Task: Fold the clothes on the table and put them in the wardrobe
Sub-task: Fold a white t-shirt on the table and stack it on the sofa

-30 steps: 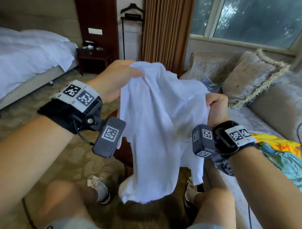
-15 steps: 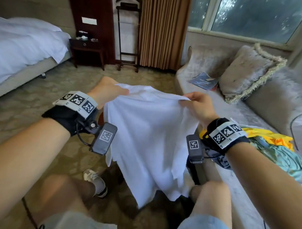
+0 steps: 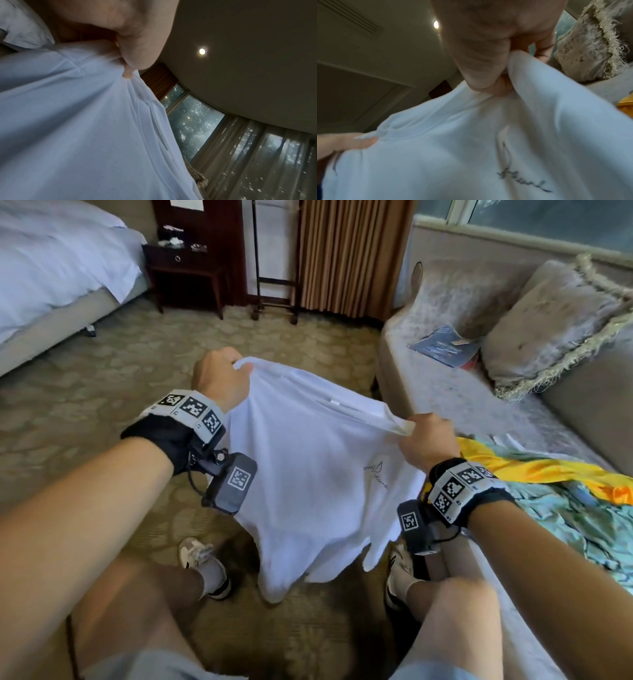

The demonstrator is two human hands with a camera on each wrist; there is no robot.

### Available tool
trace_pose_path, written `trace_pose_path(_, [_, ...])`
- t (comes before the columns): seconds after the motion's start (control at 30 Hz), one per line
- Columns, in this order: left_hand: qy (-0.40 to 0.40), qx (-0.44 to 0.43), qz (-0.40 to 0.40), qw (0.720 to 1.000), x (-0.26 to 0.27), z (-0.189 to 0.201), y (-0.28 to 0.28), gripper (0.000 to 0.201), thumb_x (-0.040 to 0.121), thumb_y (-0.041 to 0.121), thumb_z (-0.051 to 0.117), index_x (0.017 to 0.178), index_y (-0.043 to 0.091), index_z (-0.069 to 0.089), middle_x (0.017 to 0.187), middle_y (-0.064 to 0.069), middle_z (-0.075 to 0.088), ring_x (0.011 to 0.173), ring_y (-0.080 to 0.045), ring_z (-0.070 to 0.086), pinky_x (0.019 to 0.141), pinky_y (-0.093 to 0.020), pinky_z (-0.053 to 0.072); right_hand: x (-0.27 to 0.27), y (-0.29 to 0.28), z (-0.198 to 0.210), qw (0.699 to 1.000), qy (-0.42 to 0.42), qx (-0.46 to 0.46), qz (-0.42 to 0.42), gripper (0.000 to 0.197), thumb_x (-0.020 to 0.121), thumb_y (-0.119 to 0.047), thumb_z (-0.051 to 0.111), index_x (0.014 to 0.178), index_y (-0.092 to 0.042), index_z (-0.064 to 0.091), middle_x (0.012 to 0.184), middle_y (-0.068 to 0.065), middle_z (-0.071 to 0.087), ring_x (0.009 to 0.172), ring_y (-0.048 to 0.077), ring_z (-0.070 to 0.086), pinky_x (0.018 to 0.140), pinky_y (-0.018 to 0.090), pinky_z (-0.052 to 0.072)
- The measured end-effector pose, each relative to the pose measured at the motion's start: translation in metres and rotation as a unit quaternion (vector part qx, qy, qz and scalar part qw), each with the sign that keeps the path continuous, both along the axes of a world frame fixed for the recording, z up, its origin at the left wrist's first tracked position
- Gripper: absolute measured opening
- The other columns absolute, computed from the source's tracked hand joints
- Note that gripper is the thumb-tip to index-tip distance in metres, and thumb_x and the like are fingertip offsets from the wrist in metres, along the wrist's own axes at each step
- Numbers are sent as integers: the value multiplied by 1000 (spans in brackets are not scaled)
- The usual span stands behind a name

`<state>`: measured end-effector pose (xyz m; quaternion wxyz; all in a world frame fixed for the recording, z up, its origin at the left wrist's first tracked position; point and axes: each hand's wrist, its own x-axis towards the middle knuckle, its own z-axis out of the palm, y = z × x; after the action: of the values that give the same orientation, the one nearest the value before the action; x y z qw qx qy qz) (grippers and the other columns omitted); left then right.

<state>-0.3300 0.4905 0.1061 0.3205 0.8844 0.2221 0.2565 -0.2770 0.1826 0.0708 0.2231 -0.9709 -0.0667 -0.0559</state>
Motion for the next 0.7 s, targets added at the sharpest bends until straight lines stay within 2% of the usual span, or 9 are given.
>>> trace_pose_path(0.07, [10,-11,-2,1000,10,-5,8,17,96,19,55,82,10,58,89,-17,59,83,-32,52,68,-30,37,7,-1,-9,1000,-6,-8,-10,18,81,-7,57,93,-4,70,92,26,68,91,43,63,69,34,43])
trace_pose_path(0.17, [34,-39,-2,999,25,-21,19,19,95,16,55,86,2,65,80,-10,56,76,-26,48,65,-29,37,23,4,-24,1000,1,3,-30,19,81,-7,55,94,-5,69,93,26,67,92,44,63,70,34,42])
trace_pose_path(0.27, [60,-48,17,997,39,-38,26,20,94,13,52,81,3,64,70,-7,51,73,-24,45,64,-31,38,40,10,-34,998,1,21,-53,24,80,-8,54,98,-12,69,101,23,67,100,42,61,81,41,50])
trace_pose_path(0.33, [80,-48,23,995,46,-48,31,21,95,12,52,86,3,68,76,-9,54,74,-25,47,67,-34,43,51,11,-38,997,-2,34,-68,18,79,-9,57,91,-19,65,100,19,68,103,40,58,85,42,51])
trace_pose_path(0.43, [100,-34,26,994,56,-57,39,20,94,11,50,91,5,69,86,-14,61,78,-29,52,71,-33,45,68,7,-41,994,3,52,-92,12,77,-15,65,79,-23,56,92,15,67,100,38,59,79,38,49])
trace_pose_path(0.5, [114,-6,27,993,62,-60,43,20,96,15,50,94,11,69,100,-17,64,96,-35,56,82,-38,48,79,3,-38,991,5,75,-108,15,76,-15,72,77,-22,59,91,16,69,98,37,61,74,30,43])
trace_pose_path(0.57, [118,57,42,990,67,-59,46,21,98,21,48,101,15,68,117,-24,57,116,-39,48,95,-41,43,90,-2,-35,987,0,100,-125,12,78,-11,70,83,-22,68,97,18,70,100,37,61,75,27,40])
trace_pose_path(0.63, [126,102,47,986,72,-57,47,26,101,25,43,110,13,65,118,-27,56,114,-41,50,92,-42,41,96,-7,-32,984,-17,115,-138,17,82,-14,66,94,-20,75,101,19,71,102,38,62,78,29,44])
trace_pose_path(0.7, [131,98,45,986,74,-55,47,30,102,28,39,111,11,62,108,-26,63,97,-42,59,80,-40,43,96,-11,-29,982,-18,112,-154,23,84,-24,63,102,-23,76,102,17,72,101,38,63,80,33,48])
